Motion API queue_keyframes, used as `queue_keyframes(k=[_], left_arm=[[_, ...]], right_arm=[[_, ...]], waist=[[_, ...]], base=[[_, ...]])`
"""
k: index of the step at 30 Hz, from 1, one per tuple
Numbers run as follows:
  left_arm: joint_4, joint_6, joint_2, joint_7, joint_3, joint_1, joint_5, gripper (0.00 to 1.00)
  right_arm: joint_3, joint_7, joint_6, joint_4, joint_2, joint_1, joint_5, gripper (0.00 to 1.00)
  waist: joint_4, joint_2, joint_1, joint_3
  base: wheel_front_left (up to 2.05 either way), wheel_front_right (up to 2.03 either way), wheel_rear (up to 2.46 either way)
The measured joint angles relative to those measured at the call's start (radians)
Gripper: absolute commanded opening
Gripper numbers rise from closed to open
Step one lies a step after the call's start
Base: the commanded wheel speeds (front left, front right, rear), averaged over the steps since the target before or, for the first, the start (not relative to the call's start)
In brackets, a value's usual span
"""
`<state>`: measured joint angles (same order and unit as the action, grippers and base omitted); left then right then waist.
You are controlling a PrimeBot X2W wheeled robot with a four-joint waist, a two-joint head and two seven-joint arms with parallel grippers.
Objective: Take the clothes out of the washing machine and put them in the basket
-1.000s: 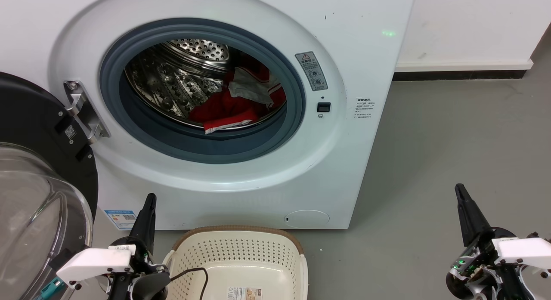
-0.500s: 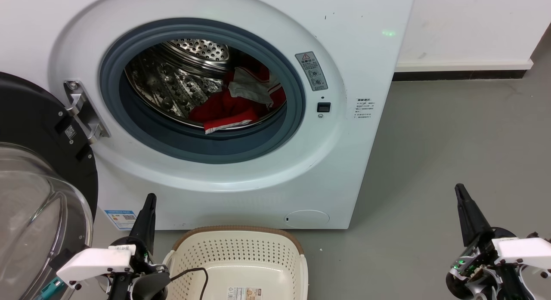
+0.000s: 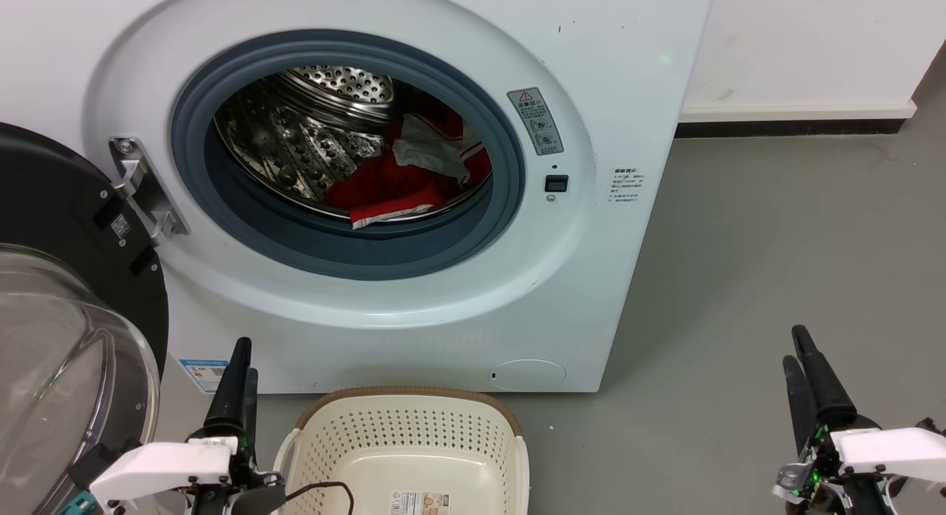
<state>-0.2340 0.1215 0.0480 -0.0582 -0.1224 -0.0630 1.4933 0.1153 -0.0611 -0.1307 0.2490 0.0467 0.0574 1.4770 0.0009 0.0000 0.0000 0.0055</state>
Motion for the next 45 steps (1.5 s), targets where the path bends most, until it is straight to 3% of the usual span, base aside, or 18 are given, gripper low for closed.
queue_keyframes(k=[8, 9, 16, 17, 31, 45], left_arm=[[0.066, -0.039, 0.000, 0.036, 0.005, 0.011, -0.176, 1.00], [0.089, -0.061, 0.000, 0.047, 0.014, 0.017, -0.248, 1.00], [0.131, -0.103, 0.000, 0.074, 0.044, 0.031, -0.401, 1.00], [0.141, -0.116, 0.000, 0.087, 0.054, 0.037, -0.462, 1.00], [0.173, -0.148, 0.004, 0.134, 0.080, 0.056, -0.693, 1.00], [0.209, -0.154, 0.010, 0.182, 0.105, 0.080, -0.895, 1.00]], right_arm=[[0.000, 0.035, 0.000, -0.068, 0.000, -0.010, -0.194, 1.00], [-0.004, 0.047, 0.000, -0.097, 0.000, -0.019, -0.280, 1.00], [-0.024, 0.076, 0.000, -0.157, 0.000, -0.024, -0.463, 1.00], [-0.035, 0.087, 0.000, -0.178, 0.000, -0.035, -0.537, 1.00], [-0.059, 0.135, 0.000, -0.227, 0.000, -0.062, -0.792, 1.00], [-0.067, 0.185, 0.000, -0.273, 0.000, -0.098, -1.008, 1.00]], waist=[[0.001, 0.0000, 0.0000, 0.003], [0.001, 0.0000, 0.0000, 0.004], [0.001, 0.0000, -0.0001, 0.007], [0.001, 0.0000, 0.0000, 0.008], [0.001, 0.0000, 0.0000, 0.011], [0.003, 0.0000, 0.0000, 0.010]], base=[[0.00, 0.00, 0.00], [0.00, 0.00, 0.00], [0.00, 0.00, 0.00], [0.00, 0.00, 0.00], [0.00, 0.00, 0.00], [0.00, 0.00, 0.00]])
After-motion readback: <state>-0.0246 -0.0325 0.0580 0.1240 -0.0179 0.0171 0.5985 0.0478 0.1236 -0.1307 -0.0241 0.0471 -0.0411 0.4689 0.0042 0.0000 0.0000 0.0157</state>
